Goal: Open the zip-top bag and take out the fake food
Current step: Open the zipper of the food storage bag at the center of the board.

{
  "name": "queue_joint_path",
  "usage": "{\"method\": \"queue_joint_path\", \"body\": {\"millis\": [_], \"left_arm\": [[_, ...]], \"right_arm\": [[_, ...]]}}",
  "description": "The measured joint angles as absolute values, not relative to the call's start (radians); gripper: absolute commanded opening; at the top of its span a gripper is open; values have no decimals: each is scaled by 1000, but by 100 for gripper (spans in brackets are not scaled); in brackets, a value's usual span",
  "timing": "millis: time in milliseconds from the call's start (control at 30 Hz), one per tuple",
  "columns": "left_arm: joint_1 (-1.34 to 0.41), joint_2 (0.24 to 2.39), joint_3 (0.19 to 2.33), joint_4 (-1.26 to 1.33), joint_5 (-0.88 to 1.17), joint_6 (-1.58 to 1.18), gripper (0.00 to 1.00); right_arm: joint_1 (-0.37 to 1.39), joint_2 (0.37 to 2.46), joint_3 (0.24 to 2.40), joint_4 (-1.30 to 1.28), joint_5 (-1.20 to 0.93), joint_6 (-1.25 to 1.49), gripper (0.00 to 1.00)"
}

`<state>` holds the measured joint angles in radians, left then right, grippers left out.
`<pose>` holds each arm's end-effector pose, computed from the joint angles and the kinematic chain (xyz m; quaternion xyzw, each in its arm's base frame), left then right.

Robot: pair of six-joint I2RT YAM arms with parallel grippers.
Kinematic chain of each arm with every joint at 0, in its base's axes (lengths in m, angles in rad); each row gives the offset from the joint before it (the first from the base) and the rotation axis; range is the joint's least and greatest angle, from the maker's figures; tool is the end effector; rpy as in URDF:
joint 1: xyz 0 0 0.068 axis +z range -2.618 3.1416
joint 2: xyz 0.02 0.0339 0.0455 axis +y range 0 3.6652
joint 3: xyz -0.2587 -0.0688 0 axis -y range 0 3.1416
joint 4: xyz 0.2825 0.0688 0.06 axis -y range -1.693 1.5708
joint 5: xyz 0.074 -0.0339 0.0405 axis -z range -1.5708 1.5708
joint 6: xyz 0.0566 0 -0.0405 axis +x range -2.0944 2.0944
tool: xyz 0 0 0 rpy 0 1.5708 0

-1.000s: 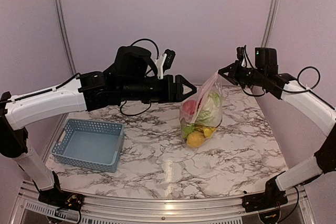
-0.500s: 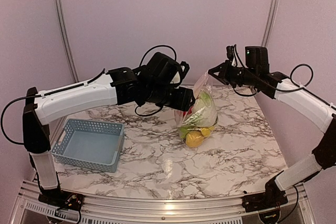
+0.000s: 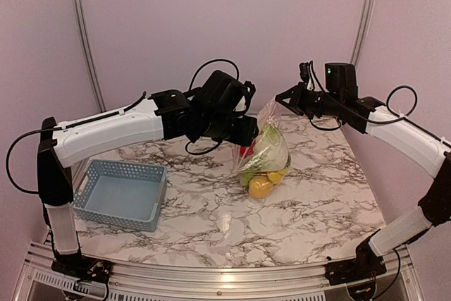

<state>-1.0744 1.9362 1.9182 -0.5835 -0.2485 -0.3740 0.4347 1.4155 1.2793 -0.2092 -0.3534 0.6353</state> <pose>0.2514 -0.4350 0.3371 0.2470 0.8445 -0.2242 0.4189 0.3433 0.1810 0.3471 -0.0199 0.8114 0.4123 0.4137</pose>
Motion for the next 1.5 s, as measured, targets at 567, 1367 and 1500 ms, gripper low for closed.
{"method": "queue_joint_path", "body": {"millis": [567,1367,1500], "left_arm": [[-1064,1965,1951,-593,-308,-358,26],[-1055,1991,1959,-602,-265,-385,0],[-1055,1958,1916,-566,-209,-428,0]], "right_arm": [[449,1416,1279,-204,-353,635,0],[489,1436,1308,-218,-306,606,22],[521,1435,1328,-244,-269,569,38]]}}
